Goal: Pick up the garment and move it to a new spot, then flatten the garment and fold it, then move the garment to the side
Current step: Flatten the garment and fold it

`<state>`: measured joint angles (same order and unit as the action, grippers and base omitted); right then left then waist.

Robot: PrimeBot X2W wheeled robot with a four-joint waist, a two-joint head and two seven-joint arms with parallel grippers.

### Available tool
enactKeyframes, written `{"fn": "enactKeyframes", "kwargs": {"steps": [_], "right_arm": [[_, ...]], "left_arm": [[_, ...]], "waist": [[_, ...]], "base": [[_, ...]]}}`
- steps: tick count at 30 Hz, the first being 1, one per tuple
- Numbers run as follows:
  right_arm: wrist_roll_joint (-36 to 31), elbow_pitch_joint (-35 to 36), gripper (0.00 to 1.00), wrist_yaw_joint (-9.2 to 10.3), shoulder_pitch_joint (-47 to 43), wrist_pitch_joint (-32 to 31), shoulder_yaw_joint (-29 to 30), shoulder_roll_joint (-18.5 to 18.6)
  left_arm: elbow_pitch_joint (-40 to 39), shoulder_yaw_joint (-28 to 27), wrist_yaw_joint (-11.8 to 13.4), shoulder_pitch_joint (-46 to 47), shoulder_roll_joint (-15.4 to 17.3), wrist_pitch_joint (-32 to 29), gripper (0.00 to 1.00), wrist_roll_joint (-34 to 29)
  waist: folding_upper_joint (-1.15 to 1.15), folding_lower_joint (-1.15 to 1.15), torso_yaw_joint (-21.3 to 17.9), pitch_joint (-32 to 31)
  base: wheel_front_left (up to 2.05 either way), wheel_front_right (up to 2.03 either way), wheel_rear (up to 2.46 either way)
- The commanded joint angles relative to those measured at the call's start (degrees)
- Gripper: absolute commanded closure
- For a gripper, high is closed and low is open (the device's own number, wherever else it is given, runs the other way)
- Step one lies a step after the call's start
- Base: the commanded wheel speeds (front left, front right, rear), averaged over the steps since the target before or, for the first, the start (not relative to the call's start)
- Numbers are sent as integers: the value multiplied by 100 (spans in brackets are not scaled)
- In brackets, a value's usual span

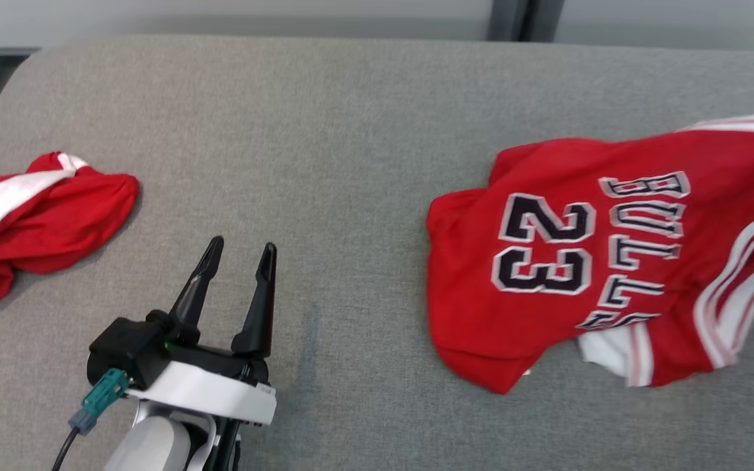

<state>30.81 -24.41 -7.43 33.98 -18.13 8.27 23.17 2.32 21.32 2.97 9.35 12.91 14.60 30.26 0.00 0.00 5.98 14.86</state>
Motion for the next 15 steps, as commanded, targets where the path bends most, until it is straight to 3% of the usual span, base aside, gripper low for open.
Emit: {"fn": "enactKeyframes", "kwargs": {"steps": [1,5,8,9,10,15], "right_arm": [[-112,-185,100,-11,279,196,62,172],[-466,-691,100,-11,791,789,15,577],[-620,-1149,100,-11,1103,1305,-59,682],[-626,-1323,55,-11,1176,1415,-67,652],[-602,-1512,0,-11,1222,1450,-88,601],[-459,-2057,0,-11,1320,1428,-325,472]], "left_arm": [[-6,18,-48,160,-7,-14,0,-52],[41,55,-92,352,-26,-10,0,-79],[101,58,-130,428,-36,3,0,-91],[122,57,-130,437,-42,5,0,-94],[146,49,-126,433,-48,9,0,-95],[219,62,-140,380,-80,26,0,-87]], "waist": [[0,0,243,312],[0,0,463,553],[0,0,546,623],[0,0,553,613],[0,0,547,585],[0,0,413,390]], "base": [[0,0,0],[0,0,0],[0,0,0],[0,0,0],[0,0,0],[0,0,0]]}}
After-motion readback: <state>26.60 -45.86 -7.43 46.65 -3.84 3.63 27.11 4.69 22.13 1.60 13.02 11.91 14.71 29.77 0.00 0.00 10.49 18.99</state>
